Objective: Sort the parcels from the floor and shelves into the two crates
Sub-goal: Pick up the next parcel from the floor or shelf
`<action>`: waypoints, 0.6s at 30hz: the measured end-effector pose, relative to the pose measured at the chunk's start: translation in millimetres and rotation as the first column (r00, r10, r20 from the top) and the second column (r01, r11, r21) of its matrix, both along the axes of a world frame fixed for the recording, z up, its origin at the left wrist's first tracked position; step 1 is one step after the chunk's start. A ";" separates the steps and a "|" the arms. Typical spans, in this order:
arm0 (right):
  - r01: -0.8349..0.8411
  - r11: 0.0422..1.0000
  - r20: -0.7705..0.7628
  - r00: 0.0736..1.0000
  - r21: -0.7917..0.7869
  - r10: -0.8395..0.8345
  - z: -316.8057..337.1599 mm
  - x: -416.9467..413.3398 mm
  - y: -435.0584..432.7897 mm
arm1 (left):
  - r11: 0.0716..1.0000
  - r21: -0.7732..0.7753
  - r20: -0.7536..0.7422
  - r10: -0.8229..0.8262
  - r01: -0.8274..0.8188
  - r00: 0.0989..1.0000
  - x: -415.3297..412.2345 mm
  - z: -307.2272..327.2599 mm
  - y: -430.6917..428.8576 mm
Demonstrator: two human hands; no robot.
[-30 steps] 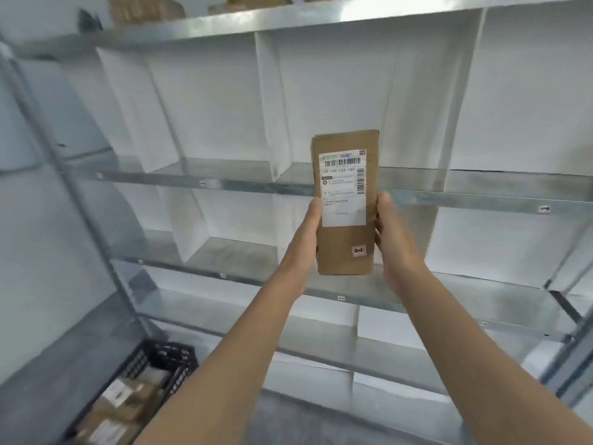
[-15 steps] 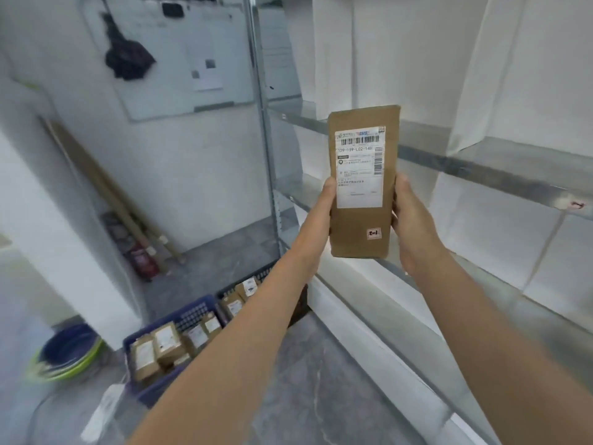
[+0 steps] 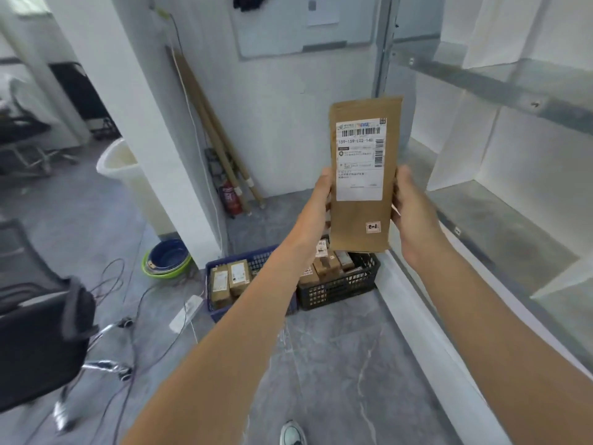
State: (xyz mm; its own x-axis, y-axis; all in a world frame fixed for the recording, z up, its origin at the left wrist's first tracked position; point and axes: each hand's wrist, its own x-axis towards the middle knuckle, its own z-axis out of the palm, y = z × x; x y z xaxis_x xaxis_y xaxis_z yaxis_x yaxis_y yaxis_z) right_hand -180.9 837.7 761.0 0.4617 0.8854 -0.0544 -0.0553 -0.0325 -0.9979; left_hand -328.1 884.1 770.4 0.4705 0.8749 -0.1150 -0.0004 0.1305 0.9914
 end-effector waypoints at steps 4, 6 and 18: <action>-0.049 0.998 -0.048 0.998 -0.028 0.048 -13.5 -19.5 55.7 | 0.997 -0.047 0.000 0.054 -0.054 0.999 -22.9 -13.7 52.1; -0.072 0.996 -0.055 0.996 -0.049 0.070 -20.9 -29.3 85.2 | 0.996 -0.059 -0.021 0.069 -0.070 0.997 -33.7 -20.8 79.4; -0.120 0.971 -0.092 0.990 -0.205 0.103 -73.8 -36.1 213.5 | 0.985 -0.146 -0.073 0.081 -0.091 0.994 -48.2 -65.8 201.3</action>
